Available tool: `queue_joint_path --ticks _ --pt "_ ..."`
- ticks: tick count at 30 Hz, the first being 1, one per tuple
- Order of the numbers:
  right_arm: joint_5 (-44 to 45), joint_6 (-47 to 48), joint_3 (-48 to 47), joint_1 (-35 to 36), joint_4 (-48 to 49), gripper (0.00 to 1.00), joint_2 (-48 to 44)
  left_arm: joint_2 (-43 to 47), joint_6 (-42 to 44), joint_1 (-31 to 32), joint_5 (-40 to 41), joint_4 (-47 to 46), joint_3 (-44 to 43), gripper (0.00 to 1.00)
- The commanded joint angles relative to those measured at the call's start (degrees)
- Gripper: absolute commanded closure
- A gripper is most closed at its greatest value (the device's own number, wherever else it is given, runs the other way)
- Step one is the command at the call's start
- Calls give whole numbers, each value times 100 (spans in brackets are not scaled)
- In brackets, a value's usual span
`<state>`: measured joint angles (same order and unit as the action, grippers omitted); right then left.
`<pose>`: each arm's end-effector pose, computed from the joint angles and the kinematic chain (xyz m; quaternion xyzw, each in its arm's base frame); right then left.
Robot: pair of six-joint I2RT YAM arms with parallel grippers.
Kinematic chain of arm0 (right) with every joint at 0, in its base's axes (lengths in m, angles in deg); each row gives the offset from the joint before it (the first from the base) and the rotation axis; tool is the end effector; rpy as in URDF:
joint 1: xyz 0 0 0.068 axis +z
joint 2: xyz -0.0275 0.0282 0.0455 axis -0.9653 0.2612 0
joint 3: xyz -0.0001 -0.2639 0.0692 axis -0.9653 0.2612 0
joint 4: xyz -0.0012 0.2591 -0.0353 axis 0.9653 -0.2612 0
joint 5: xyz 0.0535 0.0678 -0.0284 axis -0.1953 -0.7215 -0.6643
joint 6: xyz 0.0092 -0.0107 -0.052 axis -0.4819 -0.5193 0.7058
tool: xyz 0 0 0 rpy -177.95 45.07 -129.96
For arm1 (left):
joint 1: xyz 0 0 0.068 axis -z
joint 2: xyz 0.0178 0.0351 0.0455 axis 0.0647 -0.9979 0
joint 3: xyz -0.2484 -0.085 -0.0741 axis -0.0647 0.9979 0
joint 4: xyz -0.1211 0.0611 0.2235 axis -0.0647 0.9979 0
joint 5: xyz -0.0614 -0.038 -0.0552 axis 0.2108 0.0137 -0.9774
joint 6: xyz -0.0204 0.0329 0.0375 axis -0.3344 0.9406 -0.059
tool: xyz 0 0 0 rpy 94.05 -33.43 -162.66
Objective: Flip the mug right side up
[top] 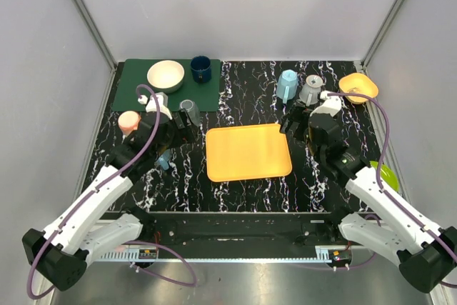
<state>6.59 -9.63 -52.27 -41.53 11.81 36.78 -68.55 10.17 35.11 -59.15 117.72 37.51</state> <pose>0.1811 0.1005 0.3161 0.0885 0.8087 0.1225 0.5685 0.1735 -0.0954 0.3160 -0.0864 0.8637 -0.1704 0.4665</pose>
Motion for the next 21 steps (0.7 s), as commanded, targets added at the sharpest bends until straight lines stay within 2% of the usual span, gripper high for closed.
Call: queue_joint_path --ticks 1,4,9,12,13,14,17,19,20,21 --pt "-34 270 -266 -10 298 0 83 232 235 -11 -381 -396 36 1" --pt "510 287 -817 -19 -173 0 486 312 560 -11 -716 -502 63 1" --pt "1504 384 -1847 -219 -905 0 1725 347 851 -11 -980 -458 10 1" --pt "1312 44 -2296 -869 -1072 0 2350 382 877 -11 -1076 -414 36 1" --pt "1076 -115 -2393 -1541 -1081 0 2603 408 868 -2 -1111 -449 45 1" --pt "552 -256 -2437 -1826 -1072 0 2745 426 851 -2 -1155 -467 97 1" --pt "222 -136 -2788 -2251 -1046 1 3439 470 851 -11 -1340 -581 194 1" --pt "256 356 -3174 -2260 -993 9 4043 522 859 -11 -1402 -590 229 1" --pt "370 453 -3307 -2286 -1011 20 4230 523 868 -11 -1410 -581 247 1" --pt "353 681 -3526 -2312 -1002 26 4406 549 868 -11 -1428 -564 247 1"
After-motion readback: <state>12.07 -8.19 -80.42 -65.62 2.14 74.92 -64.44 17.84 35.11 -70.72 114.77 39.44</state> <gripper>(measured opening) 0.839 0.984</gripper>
